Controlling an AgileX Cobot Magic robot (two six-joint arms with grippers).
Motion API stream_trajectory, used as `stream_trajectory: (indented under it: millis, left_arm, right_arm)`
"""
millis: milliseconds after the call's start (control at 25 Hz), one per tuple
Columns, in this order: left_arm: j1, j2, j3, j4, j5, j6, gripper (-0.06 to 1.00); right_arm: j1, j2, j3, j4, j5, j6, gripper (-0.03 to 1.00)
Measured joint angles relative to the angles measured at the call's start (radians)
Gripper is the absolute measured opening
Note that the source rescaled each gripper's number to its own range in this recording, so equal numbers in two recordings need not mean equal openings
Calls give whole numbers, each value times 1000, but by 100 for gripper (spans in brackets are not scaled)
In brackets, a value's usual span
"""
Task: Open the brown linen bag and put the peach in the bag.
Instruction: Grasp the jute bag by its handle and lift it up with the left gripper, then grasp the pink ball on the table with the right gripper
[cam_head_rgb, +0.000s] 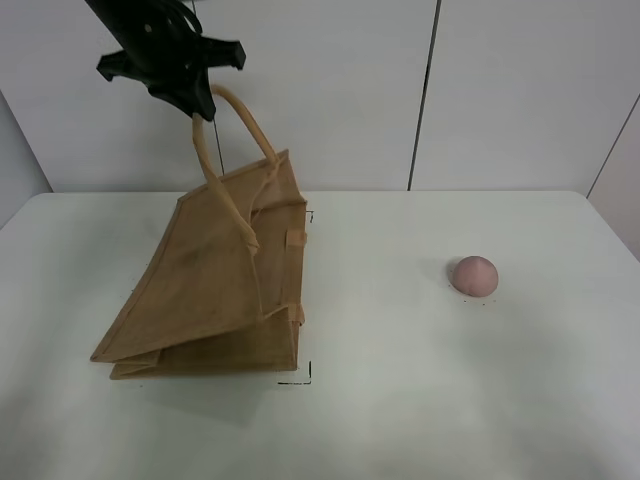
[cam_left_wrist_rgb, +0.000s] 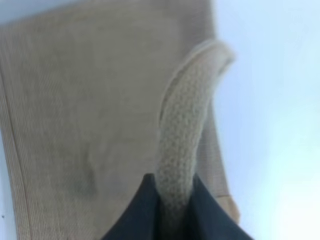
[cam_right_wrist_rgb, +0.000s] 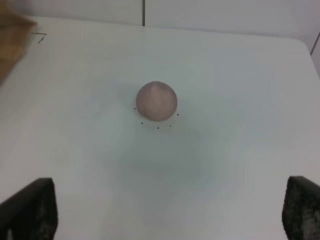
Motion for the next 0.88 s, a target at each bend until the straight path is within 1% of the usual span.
stream_trajectory:
  millis: [160,320,440,560,720,880]
  left_arm:
    - [0,-82,0,-2,1,2,0]
    - [0,-115,0,-2,1,3,0]
    - [0,-117,0,-4,1,3,0]
    - [0,-117,1,-6,1,9,0]
    - [0,-117,1,-6,1,10,0]
    - [0,-117,1,-6,1,10,0]
  right_arm:
    - [0,0,0,0,0,0,100]
    - [0,5,0,0,0,0,100]
    - [0,93,-25,6,-2,1,100]
    - [0,289,-85,10,-25,2,100]
    - [0,640,-199,26,-37,3,100]
    - [0,1014,-336,31,-96,3,100]
